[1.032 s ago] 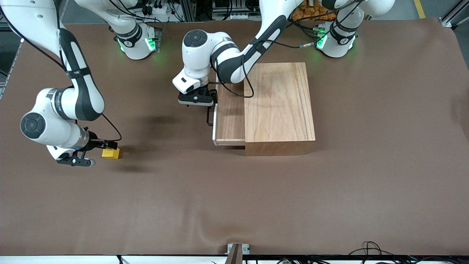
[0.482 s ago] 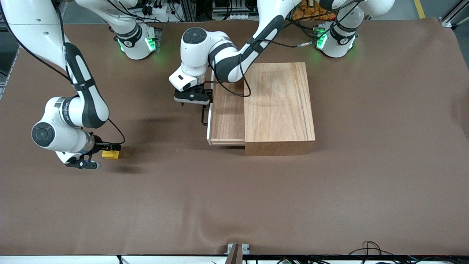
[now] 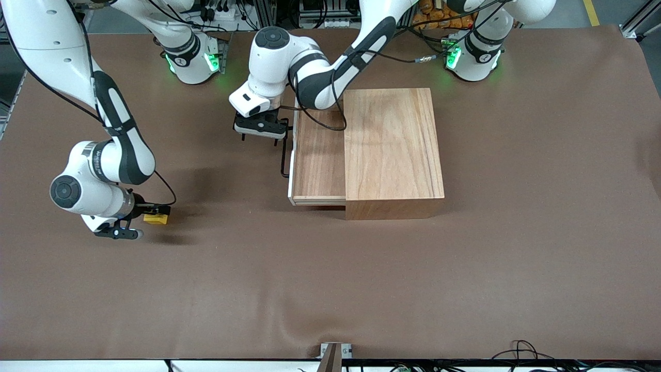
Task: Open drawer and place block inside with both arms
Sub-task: 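Grasp the yellow cube with the right gripper and lift it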
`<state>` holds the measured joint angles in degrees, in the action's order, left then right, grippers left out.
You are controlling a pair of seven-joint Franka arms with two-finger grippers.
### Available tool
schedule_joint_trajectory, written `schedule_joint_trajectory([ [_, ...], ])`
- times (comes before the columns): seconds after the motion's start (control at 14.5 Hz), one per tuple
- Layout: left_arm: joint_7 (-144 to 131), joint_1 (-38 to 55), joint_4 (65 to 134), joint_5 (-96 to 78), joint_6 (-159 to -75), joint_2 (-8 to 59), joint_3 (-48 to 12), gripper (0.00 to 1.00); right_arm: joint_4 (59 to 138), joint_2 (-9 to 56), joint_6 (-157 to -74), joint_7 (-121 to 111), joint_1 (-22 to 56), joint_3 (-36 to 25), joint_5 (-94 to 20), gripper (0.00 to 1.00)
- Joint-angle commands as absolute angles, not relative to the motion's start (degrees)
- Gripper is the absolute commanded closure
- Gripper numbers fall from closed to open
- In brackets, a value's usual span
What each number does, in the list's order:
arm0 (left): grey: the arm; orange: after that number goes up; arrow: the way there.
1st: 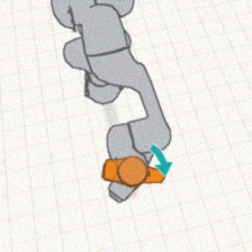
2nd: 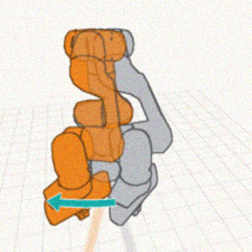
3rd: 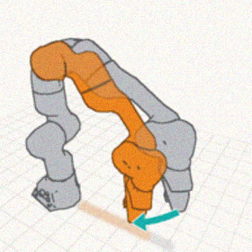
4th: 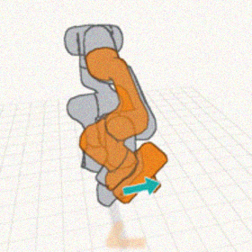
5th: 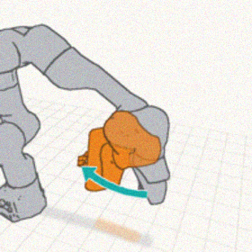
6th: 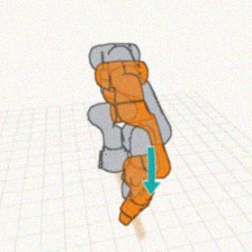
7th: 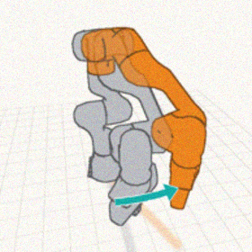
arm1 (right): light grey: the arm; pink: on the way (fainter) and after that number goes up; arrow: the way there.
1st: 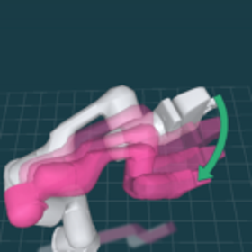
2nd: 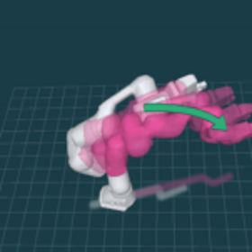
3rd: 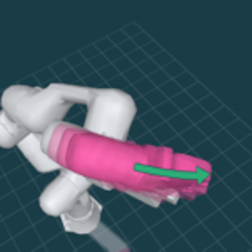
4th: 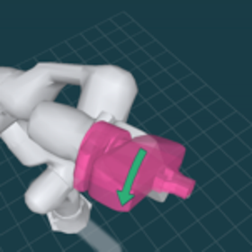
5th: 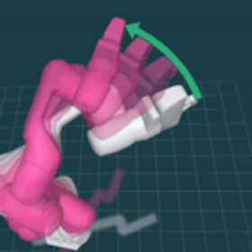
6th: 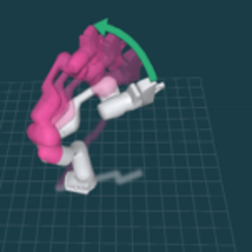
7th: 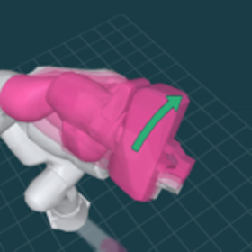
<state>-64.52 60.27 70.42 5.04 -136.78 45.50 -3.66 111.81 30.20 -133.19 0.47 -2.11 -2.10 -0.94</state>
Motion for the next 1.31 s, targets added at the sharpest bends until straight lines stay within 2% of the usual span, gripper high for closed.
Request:
schedule_joint_trajectory([
  [0.0,-65.0,59.9,69.3,2.5,-135.9,43.8,-3.5,0.0,111.9,31.4,-133.9,-1.3,-3.3,-1.3,-0.8,0.16],
  [0.07,-64.9,59.7,69.3,1.5,-134.5,42.7,-3.2,0.0,111.8,31.4,-133.9,-1.9,-3.3,-1.3,-0.8,0.36],
  [0.14,-64.4,58.7,69.3,1.3,-132.5,41.4,-3.2,0.0,111.7,31.4,-133.9,-2.3,-3.3,-1.3,-0.8,0.51],
  [0.21,-64.2,57.8,69.4,1.3,-129.8,39.7,-3.2,0.0,111.5,31.3,-133.9,-2.3,-3.3,-1.3,-0.8,0.59],
  [0.28,-63.4,57.1,69.5,1.5,-126.9,38.0,-3.0,0.0,111.4,31.2,-133.9,-2.3,-3.3,-1.3,-0.8,0.62],
  [0.55,-60.6,53.3,70.4,1.2,-120.3,32.2,-3.2,0.0,110.4,29.3,-133.7,-9.2,-3.6,-1.4,-0.7,0.61],
  [0.89,-53.7,46.5,70.6,1.0,-108.4,25.0,-3.2,0.0,107.9,25.7,-132.5,-24.1,-5.5,-1.3,-0.7,0.56],
  [1.1,-47.8,43.0,70.7,1.0,-104.5,22.0,-3.1,0.0,106.1,22.2,-127.9,-24.0,-4.5,-0.8,-0.7,0.56],
  [1.24,-42.2,39.2,70.7,0.7,-101.5,20.1,-3.2,0.0,102.3,21.9,-121.6,-23.1,-2.3,-0.8,-1.1,0.56],
])
